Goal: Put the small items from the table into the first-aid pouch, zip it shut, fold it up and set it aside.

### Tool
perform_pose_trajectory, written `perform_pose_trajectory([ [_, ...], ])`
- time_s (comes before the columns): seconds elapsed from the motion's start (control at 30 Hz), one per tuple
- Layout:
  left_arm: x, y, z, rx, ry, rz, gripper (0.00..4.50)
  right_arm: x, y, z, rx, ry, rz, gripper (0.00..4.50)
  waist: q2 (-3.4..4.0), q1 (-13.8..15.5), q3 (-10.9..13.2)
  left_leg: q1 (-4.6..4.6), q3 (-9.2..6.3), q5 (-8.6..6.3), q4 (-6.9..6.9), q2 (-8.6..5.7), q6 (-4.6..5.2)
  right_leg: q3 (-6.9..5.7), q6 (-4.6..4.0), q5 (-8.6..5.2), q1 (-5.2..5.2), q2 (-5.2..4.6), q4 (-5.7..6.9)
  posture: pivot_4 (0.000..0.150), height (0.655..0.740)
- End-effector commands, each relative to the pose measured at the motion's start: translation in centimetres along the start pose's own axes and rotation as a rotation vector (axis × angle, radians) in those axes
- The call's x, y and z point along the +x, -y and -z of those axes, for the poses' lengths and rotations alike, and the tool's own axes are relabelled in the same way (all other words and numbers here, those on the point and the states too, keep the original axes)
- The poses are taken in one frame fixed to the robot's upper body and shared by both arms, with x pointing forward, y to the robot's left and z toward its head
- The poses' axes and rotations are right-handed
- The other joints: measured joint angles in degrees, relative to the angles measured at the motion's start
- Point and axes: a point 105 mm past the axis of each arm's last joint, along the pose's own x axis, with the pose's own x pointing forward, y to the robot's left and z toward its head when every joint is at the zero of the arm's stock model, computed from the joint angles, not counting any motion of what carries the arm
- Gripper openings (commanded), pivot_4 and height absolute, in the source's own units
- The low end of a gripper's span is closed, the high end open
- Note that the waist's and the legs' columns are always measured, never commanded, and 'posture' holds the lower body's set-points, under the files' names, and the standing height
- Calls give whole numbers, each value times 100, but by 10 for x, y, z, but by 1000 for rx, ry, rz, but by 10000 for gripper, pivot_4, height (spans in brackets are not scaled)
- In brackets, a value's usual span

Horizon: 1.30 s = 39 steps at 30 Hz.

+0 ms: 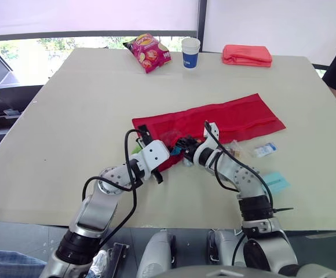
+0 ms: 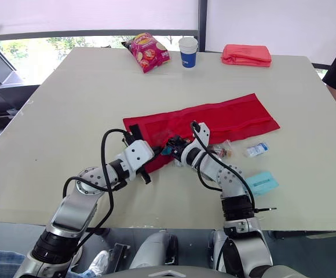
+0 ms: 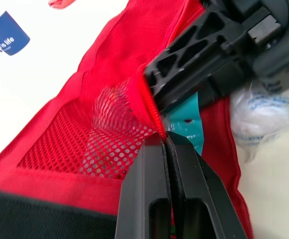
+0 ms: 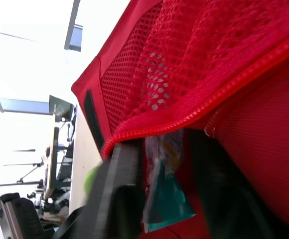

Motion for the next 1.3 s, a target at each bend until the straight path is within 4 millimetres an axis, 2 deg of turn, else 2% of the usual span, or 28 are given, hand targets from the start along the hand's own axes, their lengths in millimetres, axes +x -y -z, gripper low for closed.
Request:
perform_pose_trajectory([
  [0.03,-1,-2,3,13,1,10,0,-4,-27,-11,-64,49,-81,32041,4,9,-4,0,-1,0,0,0,-1,-4,-1,-1,1,-1,0,1500,7400],
  [0.1,-1,-7,6,17,-7,-3,0,-11,-25,-12,-96,46,-77,42281,5,13,-4,0,-1,0,1,-2,-1,-11,-3,-2,2,-5,0,1500,7400],
  [0.13,-1,-9,8,20,-11,-10,0,-15,-24,-13,-105,42,-81,44601,6,15,-4,1,0,0,1,-3,-1,-14,-3,-2,2,-7,0,1500,7400],
  [0.3,0,-19,12,20,-17,-36,0,-34,-18,-12,-159,13,-77,44601,7,18,-3,-22,-19,0,2,-20,-1,-41,5,4,-5,-22,-8,1500,7400],
  [0.47,-1,-17,14,23,-16,-25,0,-48,-21,-23,-357,43,-90,44601,10,16,-1,-35,-25,1,2,-21,0,-47,18,10,-17,-17,-9,1500,7400],
  [0.5,-2,-17,14,24,-15,-25,0,-52,-26,-25,-430,50,-110,42314,10,14,-1,-35,-25,1,3,-21,0,-47,18,10,-17,-13,-9,1500,7400],
  [0.57,-3,-20,16,24,-15,-29,0,-59,-37,-28,-699,56,-157,37038,13,11,1,-35,-21,0,5,-23,0,-45,22,9,-18,-3,-9,1500,7400],
  [0.63,-4,-21,15,32,-6,-23,0,-60,-41,-24,-948,31,-187,27307,14,13,1,-36,-21,0,6,-27,2,-43,34,-2,-20,-3,-11,1500,7400],
  [0.7,-4,-20,14,46,8,-3,0,-56,-38,-14,-1125,-24,-213,18289,12,8,0,-36,-21,0,6,-26,2,-44,33,-5,-22,-1,-11,1500,7400],
  [0.8,-4,-19,14,64,18,15,0,-49,-30,-4,-1278,-81,-240,3454,11,12,0,-35,-26,0,3,-15,1,-46,35,-4,-23,15,-11,1500,7400],
  [0.83,-4,-19,15,67,19,16,0,-47,-29,-2,-1300,-88,-250,598,11,16,0,-35,-26,0,2,-13,1,-46,33,-4,-25,19,-10,1500,7400],
  [0.97,-4,-21,15,75,31,19,0,-34,-27,3,-1361,-102,-267,598,10,21,0,-40,-20,1,8,-16,0,-44,25,5,-25,13,-10,1500,7400],
  [1.3,-6,-12,11,87,66,65,0,-11,-13,-5,-1394,-82,-150,598,9,25,-1,-40,-20,3,10,-19,-4,-47,18,10,-24,9,-8,1500,7400],
])
